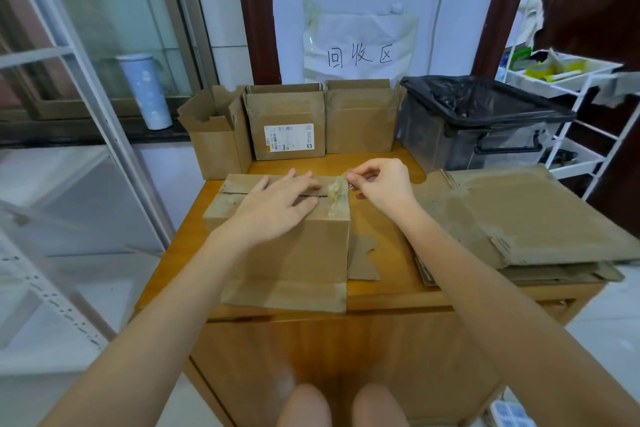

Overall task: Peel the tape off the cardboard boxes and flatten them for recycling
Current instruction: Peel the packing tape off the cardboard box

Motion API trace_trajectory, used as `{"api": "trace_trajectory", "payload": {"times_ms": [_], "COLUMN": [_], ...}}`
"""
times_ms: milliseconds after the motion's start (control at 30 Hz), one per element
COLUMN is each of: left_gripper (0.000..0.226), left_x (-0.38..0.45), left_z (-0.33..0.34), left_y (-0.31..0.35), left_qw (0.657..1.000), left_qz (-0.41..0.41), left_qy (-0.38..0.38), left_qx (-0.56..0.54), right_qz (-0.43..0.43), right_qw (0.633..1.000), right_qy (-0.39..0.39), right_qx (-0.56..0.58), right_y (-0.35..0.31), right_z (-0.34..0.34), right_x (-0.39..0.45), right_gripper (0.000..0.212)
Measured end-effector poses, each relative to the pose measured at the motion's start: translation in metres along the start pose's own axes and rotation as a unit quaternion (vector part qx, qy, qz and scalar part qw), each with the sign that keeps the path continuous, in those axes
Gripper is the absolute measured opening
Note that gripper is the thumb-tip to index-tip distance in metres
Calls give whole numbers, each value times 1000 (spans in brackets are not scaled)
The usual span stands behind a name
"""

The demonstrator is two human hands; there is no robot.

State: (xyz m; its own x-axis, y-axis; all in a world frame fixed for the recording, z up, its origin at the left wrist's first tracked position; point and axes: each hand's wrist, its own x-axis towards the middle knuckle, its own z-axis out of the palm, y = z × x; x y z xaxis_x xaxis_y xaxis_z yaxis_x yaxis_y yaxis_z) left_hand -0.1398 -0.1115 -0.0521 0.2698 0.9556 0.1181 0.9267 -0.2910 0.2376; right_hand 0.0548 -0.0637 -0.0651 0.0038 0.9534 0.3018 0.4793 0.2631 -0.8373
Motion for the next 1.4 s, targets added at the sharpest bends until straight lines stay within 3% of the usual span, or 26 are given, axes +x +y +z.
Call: {"api": "trace_trajectory", "payload": {"times_ms": [67, 367, 567, 633, 733, 867, 933, 1100, 1167, 1267, 1400], "left_gripper": [44, 45, 45, 45, 45, 44, 44, 44, 44, 44, 44], "left_x": [0, 4, 6, 6, 6, 6, 6, 5, 5, 4, 4], "left_z": [-1, 6, 6, 7, 7, 7, 7, 7, 7, 8, 7], "left_y": [0, 4, 6, 6, 5, 6, 7, 9, 9, 8, 8], "left_qw": [999, 998, 998, 998, 998, 998, 998, 998, 998, 998, 998], "left_qz": [7, -9, -14, -16, -16, -19, -18, -17, -17, -18, -16], "left_qy": [-41, -27, -21, -17, -9, -3, 1, 12, 14, 18, 21], "left_qx": [18, 61, 64, 60, 58, 55, 56, 57, 56, 55, 60], "right_qz": [0, 0, 75, 80, 46, -34, -86, -146, -164, -133, -51], "right_qw": [1000, 975, 926, 932, 971, 992, 994, 977, 975, 984, 991], "right_qy": [-3, 34, -67, -84, -97, -53, -69, -133, -114, -79, -115], "right_qx": [19, 221, 365, 342, 214, 105, 19, -74, -96, -87, -49], "right_y": [1, 20, 18, 14, 7, -1, -2, 2, 1, -6, -1], "right_z": [1, -20, -27, -25, -19, -11, -11, -17, -16, -18, -21], "right_x": [0, -28, -28, -24, -21, -17, -19, -30, -29, -23, -22], "right_gripper": [5, 9, 16, 19, 15, 16, 10, 35, 28, 16, 19]}}
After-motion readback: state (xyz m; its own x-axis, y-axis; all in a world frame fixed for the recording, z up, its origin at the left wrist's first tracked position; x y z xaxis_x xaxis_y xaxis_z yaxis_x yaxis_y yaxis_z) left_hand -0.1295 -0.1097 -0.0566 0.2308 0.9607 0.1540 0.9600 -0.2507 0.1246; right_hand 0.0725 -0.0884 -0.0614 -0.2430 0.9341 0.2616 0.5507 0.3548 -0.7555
